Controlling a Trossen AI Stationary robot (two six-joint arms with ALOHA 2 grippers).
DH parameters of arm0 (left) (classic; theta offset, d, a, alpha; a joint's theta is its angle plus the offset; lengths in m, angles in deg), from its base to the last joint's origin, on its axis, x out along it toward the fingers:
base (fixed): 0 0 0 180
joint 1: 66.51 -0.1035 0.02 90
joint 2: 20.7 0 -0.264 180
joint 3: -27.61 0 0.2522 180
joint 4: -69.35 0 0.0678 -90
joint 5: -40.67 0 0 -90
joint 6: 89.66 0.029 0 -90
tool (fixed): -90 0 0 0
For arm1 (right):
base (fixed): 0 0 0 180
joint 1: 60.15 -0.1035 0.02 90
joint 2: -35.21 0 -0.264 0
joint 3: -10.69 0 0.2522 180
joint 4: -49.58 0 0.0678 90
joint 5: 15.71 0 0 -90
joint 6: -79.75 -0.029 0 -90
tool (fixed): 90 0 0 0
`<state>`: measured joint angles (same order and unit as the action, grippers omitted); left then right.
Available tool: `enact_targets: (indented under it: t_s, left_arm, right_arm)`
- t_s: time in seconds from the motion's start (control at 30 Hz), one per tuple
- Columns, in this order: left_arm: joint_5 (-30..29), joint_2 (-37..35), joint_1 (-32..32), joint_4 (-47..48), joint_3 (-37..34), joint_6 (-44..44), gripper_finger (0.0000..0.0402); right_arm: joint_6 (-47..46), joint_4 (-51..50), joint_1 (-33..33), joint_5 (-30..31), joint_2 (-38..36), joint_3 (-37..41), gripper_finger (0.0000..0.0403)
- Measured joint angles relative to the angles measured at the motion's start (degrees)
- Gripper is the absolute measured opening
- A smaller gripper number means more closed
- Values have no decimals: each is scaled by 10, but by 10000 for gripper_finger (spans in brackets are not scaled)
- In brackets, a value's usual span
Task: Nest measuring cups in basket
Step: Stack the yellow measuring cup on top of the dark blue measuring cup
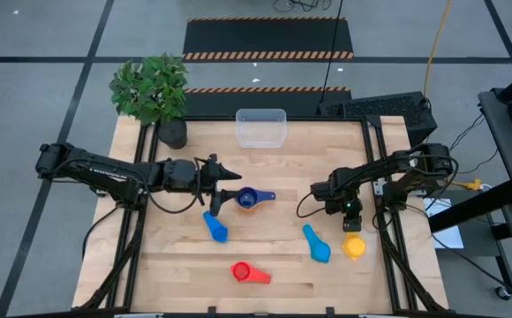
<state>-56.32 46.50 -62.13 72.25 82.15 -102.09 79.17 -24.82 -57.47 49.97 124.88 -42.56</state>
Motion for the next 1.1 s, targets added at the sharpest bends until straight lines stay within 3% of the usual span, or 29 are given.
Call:
enact_targets:
  t_s: [0.3,0.57,0.7,0.97,1.1]
  left_arm:
    - [0,0,0,-1,0,0,255]
    - [0,0,0,-1,0,0,255]
    - [0,0,0,-1,0,0,255]
    - [0,0,0,-5,0,0,255]
    - [0,0,0,-24,0,3,255]
  right_arm:
    - [0,0,4,2,0,0,105]
    - [0,-3,27,-2,0,-1,17]
    - [2,-5,30,-5,-8,-1,9]
    - [-13,-5,30,12,-118,-3,1]
    - [-63,7,27,67,-199,-15,1]
